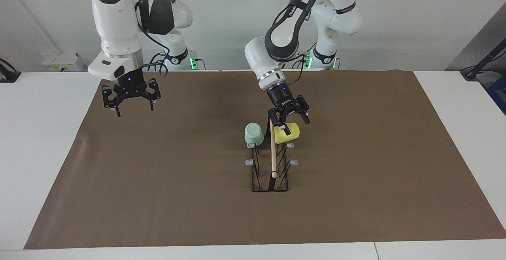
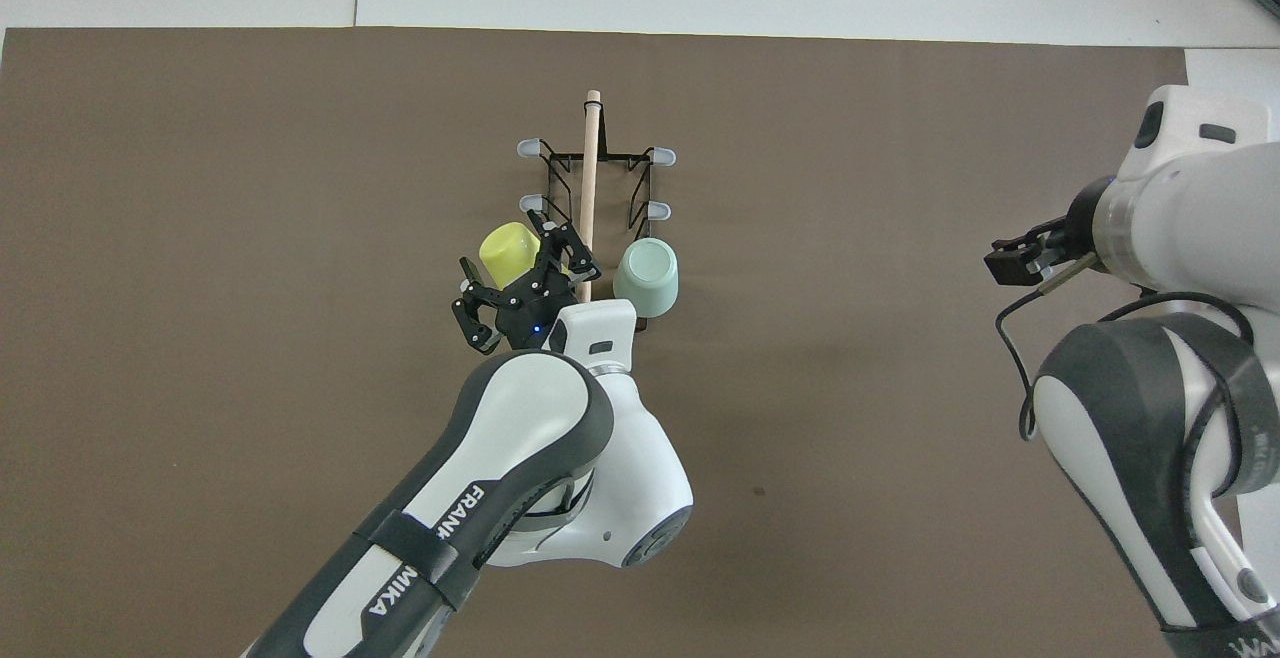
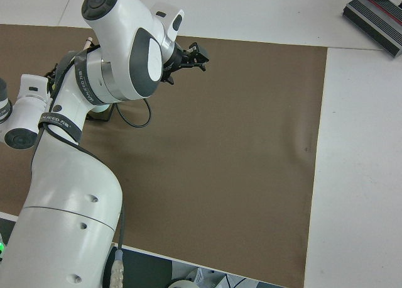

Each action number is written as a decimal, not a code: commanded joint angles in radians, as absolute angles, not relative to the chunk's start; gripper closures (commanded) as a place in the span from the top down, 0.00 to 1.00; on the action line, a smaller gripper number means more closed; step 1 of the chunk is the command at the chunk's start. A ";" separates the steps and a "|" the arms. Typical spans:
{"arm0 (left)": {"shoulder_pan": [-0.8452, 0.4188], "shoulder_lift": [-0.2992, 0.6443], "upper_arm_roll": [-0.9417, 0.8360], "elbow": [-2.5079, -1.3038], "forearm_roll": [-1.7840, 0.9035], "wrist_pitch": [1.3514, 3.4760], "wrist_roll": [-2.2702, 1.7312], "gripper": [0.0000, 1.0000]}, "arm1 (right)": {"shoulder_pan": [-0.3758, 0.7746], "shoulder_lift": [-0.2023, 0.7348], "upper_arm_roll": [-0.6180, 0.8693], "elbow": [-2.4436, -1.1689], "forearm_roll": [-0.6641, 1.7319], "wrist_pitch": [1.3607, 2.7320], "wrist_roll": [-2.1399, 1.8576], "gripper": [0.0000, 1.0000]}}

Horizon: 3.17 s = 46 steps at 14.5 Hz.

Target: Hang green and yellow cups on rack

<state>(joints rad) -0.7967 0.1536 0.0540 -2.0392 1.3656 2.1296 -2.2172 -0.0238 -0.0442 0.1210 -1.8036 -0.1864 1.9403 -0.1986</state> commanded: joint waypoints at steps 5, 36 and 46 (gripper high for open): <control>-0.700 0.018 0.061 -2.037 1.056 2.224 -1.714 1.00 | -0.055 -0.029 0.112 -1.589 -0.059 1.626 -0.013 1.00; -0.071 -0.041 0.057 -1.608 -0.045 1.657 0.272 1.00 | -0.101 -0.049 0.094 -1.632 0.029 1.522 0.021 1.00; -0.057 -0.060 0.005 -1.609 -0.037 1.554 0.149 1.00 | -0.103 -0.049 0.094 -1.632 0.031 1.522 0.021 1.00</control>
